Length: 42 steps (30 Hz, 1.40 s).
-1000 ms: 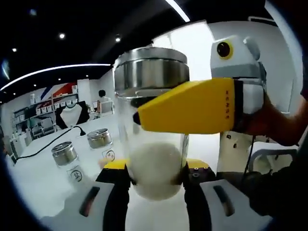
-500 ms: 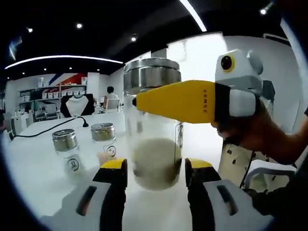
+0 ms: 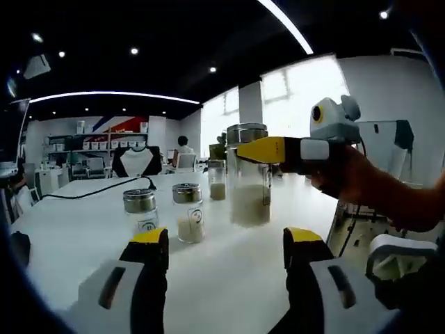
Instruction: Rotate the seasoning bottle until the label or dispensing opening points toward the visible target arrow and the bottle remains upright within the marked orientation range
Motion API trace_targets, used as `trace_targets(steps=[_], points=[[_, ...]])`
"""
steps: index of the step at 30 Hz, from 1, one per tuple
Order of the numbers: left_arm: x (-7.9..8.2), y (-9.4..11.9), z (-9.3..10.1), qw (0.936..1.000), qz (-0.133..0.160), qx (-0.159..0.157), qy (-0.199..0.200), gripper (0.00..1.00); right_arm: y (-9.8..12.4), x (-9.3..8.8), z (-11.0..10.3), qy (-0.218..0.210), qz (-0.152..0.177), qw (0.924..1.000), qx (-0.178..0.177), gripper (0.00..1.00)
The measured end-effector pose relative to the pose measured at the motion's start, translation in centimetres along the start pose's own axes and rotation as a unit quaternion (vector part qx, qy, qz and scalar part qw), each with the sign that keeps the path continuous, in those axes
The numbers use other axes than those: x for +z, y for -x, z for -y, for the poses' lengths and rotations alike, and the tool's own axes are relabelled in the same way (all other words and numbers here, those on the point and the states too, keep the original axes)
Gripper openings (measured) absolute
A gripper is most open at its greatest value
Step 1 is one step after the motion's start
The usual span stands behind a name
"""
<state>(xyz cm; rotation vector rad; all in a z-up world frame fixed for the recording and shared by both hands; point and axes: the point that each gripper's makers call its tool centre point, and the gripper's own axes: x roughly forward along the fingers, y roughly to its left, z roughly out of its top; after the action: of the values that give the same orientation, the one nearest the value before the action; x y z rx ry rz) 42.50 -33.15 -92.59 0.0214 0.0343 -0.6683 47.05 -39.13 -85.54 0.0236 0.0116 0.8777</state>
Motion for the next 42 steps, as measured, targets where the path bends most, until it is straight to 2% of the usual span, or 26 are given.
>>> trace_targets(steps=[5, 6, 8, 10, 15, 27, 34, 35, 36, 42], points=[[-0.2, 1.1, -1.0, 0.9999, 0.003, 0.014, -0.008, 0.82, 0.1, -0.7, 1.4, 0.013, 0.001, 0.9998, -0.016, 0.37], [-0.3, 1.1, -1.0, 0.9999, 0.002, 0.014, -0.009, 0.86, 0.1, -0.7, 1.5, 0.013, 0.001, 0.9998, -0.018, 0.37], [-0.8, 1.3, -1.1, 0.9995, -0.018, 0.014, -0.021, 0.94, 0.3, -1.0, 2.5, 0.008, 0.001, 0.9995, -0.029, 0.37], [-0.6, 1.6, -1.4, 0.9991, -0.017, 0.022, -0.033, 1.00, 0.2, -1.3, 3.0, 0.003, 0.001, 0.9995, -0.032, 0.37], [-0.5, 1.9, -1.5, 0.9987, -0.029, 0.014, -0.040, 1.00, -0.2, -2.0, 4.2, 0.000, -0.002, 0.9993, -0.038, 0.37], [-1.2, 2.6, -2.0, 0.9981, -0.039, 0.027, -0.040, 1.00, -1.9, -3.5, 7.3, 0.013, -0.022, 0.9977, -0.063, 0.37], [-1.5, 2.7, -2.4, 0.9985, -0.036, 0.032, -0.026, 1.00, -2.3, -4.3, 8.0, 0.018, -0.036, 0.9970, -0.066, 0.38], [-1.5, 2.7, -2.3, 0.9985, -0.037, 0.032, -0.026, 1.00, -2.5, -3.7, 7.8, 0.024, -0.020, 0.9979, -0.057, 0.38], [-1.6, 2.7, -2.4, 0.9984, -0.038, 0.032, -0.027, 1.00, -2.3, -4.0, 7.9, 0.022, -0.031, 0.9975, -0.060, 0.38], [-1.5, 3.0, -2.3, 0.9988, -0.032, 0.032, -0.021, 1.00, -2.2, -4.0, 8.0, 0.014, -0.026, 0.9981, -0.054, 0.38]])
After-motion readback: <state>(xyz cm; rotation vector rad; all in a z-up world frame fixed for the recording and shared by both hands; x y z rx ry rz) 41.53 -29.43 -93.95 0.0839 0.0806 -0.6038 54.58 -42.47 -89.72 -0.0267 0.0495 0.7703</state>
